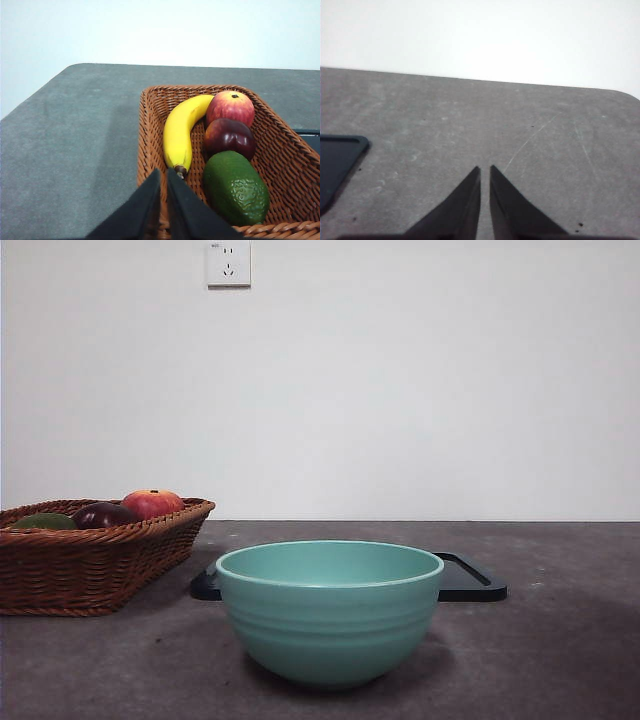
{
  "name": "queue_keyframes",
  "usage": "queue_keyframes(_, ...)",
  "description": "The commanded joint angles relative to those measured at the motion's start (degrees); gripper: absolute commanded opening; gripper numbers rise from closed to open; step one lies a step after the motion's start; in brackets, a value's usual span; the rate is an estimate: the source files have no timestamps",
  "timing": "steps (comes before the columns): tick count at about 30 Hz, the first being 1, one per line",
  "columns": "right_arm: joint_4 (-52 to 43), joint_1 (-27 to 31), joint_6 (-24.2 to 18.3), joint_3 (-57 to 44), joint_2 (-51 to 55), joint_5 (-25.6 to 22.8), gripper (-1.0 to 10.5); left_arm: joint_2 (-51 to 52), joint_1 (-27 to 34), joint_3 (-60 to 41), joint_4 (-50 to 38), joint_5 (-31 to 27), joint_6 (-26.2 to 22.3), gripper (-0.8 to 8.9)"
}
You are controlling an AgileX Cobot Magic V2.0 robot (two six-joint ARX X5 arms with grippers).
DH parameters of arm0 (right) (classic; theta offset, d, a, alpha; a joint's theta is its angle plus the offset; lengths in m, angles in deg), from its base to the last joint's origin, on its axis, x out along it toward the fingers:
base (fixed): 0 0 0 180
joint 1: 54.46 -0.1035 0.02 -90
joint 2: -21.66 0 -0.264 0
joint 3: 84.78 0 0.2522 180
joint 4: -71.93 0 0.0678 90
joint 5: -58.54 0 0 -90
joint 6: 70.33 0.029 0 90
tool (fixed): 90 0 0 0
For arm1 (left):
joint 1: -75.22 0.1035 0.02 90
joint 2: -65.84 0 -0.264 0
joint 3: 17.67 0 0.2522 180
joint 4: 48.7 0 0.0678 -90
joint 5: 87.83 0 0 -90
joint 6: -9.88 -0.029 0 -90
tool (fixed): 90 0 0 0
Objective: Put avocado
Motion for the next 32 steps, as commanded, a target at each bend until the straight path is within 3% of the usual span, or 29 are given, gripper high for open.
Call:
queue_keyframes(1, -0.72, 0.09, 2.95, -0.31, 0.13, 0.11, 0.2, 0.13, -0.04, -0.96, -0.52, -0.13, -0.24, 0.15)
queue_keyframes(4, -2.01, 0.07, 6.71, -0.07, 0.09, 0.17, 0.1, 0.13, -0.04, 0.74, -0.09, -0.13, 1.60, 0.15)
queue_keyframes(10, -0.50, -0.33, 16.04, 3.89, -1.27, 0.20, 0.1, -0.72, -0.24, 5.86, 0.04, 0.04, 10.84, 0.16)
queue_keyframes(14, 2.97, -1.77, 20.39, 9.03, -5.46, 2.19, 0.1, -3.56, -1.16, 10.10, 1.79, 1.03, 11.67, 0.15)
queue_keyframes(19, 8.55, -4.61, 21.88, 17.88, -12.33, 4.07, 0.1, -9.55, -2.05, 17.35, 6.58, 2.05, 11.69, 0.15)
queue_keyframes(32, 19.47, -12.24, 19.37, 35.56, -31.93, 15.61, 0.1, -29.44, -3.96, 36.63, 16.17, 14.62, 11.37, 0.16)
